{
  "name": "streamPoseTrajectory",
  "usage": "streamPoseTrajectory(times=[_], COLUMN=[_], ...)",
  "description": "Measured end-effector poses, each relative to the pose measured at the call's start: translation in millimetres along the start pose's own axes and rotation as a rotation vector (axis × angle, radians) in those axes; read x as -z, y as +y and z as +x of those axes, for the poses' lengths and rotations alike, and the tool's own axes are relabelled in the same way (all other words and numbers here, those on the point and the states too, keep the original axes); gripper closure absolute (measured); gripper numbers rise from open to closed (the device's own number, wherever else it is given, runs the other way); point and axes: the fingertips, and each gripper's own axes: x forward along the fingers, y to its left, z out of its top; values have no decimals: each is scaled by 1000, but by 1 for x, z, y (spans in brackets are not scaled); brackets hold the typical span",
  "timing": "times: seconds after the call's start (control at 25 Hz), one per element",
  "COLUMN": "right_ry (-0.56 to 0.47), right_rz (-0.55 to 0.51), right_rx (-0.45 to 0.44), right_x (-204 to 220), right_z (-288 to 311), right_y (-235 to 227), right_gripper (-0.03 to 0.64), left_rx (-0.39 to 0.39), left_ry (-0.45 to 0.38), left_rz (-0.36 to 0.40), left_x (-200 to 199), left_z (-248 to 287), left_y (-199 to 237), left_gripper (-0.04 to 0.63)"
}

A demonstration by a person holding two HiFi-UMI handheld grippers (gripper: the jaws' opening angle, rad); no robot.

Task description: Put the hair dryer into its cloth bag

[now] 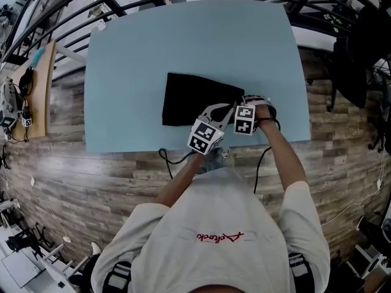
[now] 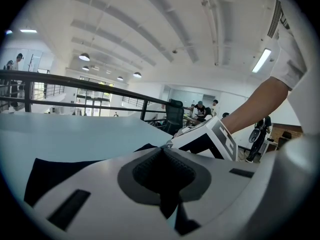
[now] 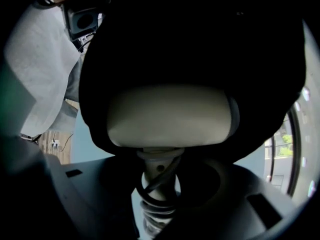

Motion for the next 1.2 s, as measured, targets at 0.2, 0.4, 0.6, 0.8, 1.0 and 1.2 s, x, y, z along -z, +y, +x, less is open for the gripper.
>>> streamPoseTrajectory(times=[0.2,0.4,0.6,0.8,1.0,1.2], right_ry=[-20,-43,-66,-68,-118,-159], right_rz=[20,48,51,9,45,86], right_rx=[-6,-11,4,14,24,15], right_x=[-8,-16,-22,-20,-19,-12], right_z=[-3,-7,-2,2,1,-2], right_y=[-2,-1,2,7,6,7], right_gripper=[413,411,410,408,399,334], left_rx=[6,-3,-9,-12,-11,-5], left_ry=[-3,-1,14,33,46,63], left_rz=[6,1,-3,1,3,1], left_x=[-2,-1,4,9,13,19], left_z=[2,-2,-1,2,5,10], left_y=[-4,0,5,4,2,-1], left_gripper=[577,577,577,577,577,577])
